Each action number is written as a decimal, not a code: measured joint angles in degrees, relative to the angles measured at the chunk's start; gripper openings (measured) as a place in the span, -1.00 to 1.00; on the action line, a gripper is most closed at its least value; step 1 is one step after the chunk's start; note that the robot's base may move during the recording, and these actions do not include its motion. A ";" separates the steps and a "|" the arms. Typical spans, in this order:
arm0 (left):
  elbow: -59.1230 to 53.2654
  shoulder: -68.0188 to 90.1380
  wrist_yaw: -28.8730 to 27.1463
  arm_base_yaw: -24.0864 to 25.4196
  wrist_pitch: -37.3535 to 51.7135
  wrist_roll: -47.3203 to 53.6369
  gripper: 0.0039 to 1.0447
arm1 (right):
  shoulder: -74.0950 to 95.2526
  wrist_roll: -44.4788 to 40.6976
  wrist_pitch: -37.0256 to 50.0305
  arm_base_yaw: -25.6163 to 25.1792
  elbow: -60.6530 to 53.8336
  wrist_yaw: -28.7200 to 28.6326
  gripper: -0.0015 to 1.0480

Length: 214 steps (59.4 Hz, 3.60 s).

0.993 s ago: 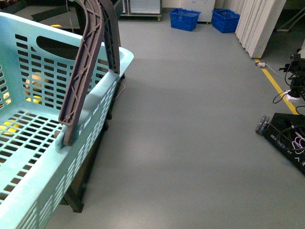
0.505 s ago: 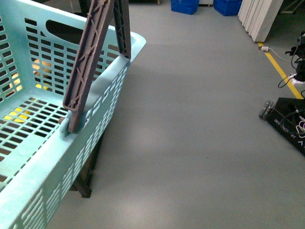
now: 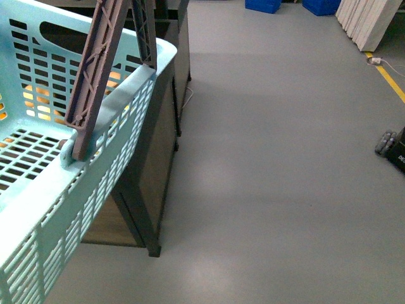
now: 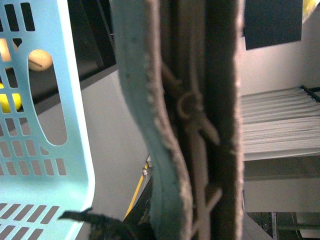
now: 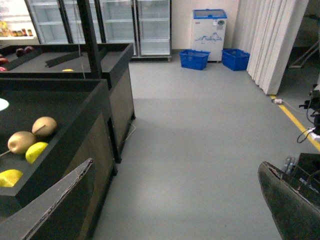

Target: Pick mango and avocado into basket

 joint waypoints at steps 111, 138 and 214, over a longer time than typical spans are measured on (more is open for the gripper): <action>-0.09 -0.02 0.17 0.11 0.00 -0.07 -0.86 | 0.02 -0.02 0.00 0.02 0.00 -0.13 0.83; -0.07 -0.02 0.13 0.11 0.00 -0.09 -0.87 | 0.04 -0.02 0.00 0.04 0.00 -0.13 0.83; 32.39 29.09 47.89 1.51 -11.13 40.19 -0.89 | -0.11 -0.02 -0.02 0.02 0.00 -0.15 0.83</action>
